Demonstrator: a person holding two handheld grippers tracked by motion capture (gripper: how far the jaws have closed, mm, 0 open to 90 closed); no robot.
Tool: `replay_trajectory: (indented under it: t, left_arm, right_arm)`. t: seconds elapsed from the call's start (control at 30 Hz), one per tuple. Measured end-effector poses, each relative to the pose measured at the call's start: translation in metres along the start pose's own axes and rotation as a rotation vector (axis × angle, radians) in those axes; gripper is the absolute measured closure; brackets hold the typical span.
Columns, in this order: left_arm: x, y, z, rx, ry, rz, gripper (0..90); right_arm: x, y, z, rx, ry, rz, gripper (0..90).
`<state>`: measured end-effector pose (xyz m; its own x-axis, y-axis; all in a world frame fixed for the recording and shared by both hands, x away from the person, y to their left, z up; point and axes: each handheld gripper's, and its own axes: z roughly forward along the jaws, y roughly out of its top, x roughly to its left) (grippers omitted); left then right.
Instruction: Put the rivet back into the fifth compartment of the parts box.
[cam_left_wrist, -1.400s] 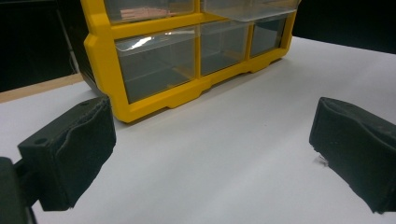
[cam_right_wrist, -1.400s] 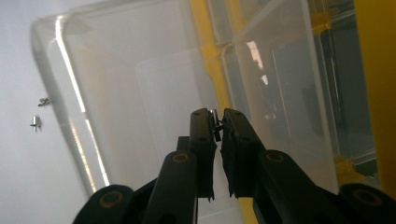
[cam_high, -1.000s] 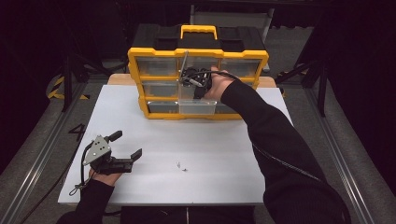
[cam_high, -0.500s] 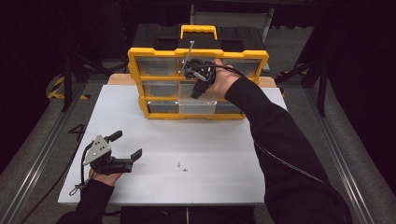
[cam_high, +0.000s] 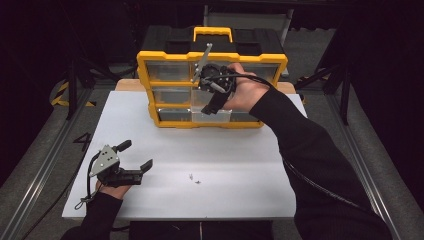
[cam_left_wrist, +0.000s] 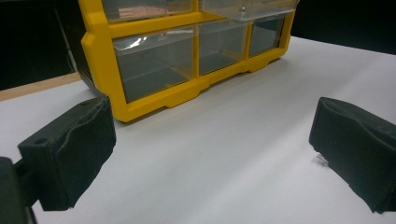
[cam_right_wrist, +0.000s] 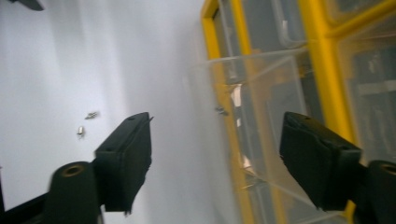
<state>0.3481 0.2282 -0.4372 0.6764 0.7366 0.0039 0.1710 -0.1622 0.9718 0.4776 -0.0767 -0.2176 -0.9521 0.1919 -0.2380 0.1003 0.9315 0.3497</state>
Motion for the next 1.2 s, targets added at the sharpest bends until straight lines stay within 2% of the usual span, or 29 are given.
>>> replay_trajectory:
  t: [0.17, 0.27, 0.5, 0.8, 1.03, 1.2]
  left_arm:
    - [0.0, 0.0, 0.0, 0.0, 0.0, 0.002, 1.4]
    - [0.0, 0.0, 0.0, 0.0, 0.0, -0.002, 1.4]
    - [0.0, 0.0, -0.001, 0.001, 0.0, -0.001, 1.4]
    - [0.0, 0.0, -0.001, 0.001, -0.001, 0.002, 1.3]
    - [0.0, 0.0, -0.001, 0.001, -0.003, 0.002, 1.3]
    - [0.0, 0.0, -0.001, 0.0, -0.002, 0.004, 1.3]
  right_arm:
    - [0.022, -0.002, 0.002, -0.023, 0.019, -0.028, 17.9]
    - [0.036, -0.004, 0.007, -0.014, 0.031, -0.047, 15.1]
    - [0.056, -0.008, 0.024, 0.006, 0.055, -0.07, 7.5]
    - [0.074, -0.016, 0.055, 0.028, 0.066, -0.086, 1.1]
    - [0.085, -0.022, 0.078, 0.035, 0.097, -0.084, 0.2]
    - [0.095, -0.027, 0.101, 0.074, 0.114, -0.099, 0.2]
